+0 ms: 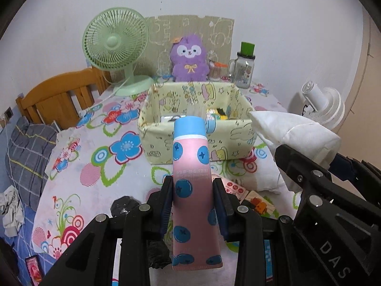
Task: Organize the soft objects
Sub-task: 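Lift the pink tube with the left tool while the right tool carries the cloth over the box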
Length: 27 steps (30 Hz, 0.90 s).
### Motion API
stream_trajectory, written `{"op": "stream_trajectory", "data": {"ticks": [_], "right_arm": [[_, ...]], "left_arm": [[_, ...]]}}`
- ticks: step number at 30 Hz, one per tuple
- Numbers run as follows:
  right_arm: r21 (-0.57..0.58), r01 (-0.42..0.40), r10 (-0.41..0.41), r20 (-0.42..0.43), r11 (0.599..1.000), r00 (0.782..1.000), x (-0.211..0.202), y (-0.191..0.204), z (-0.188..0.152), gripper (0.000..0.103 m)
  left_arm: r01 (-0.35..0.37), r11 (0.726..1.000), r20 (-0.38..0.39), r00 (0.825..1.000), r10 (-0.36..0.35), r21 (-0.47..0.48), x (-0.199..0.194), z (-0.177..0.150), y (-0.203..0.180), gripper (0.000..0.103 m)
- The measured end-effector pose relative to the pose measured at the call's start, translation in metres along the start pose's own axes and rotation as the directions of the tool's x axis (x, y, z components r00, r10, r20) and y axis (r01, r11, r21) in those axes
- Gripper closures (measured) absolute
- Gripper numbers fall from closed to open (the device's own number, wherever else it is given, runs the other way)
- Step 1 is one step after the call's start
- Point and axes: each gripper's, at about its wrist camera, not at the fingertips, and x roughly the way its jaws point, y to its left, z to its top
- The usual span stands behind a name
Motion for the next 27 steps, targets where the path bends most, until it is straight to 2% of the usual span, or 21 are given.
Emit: {"op": "stream_trajectory", "data": {"ticks": [17, 27], "right_arm": [[-0.016, -0.009, 0.01, 0.071, 1.0, 0.997, -0.039, 0.002, 0.024, 0.055], [-0.02, 0.002, 0.0, 0.101, 1.0, 0.995, -0.047, 0.001, 0.037, 0.055]], "left_arm": [[0.002, 1.0, 0.075, 0.997, -0.003, 0.012, -0.037, 0.019, -0.004, 0.07], [0.005, 1.0, 0.103, 0.995, -0.007, 0.02, -0.043, 0.033, -0.006, 0.07]]}}
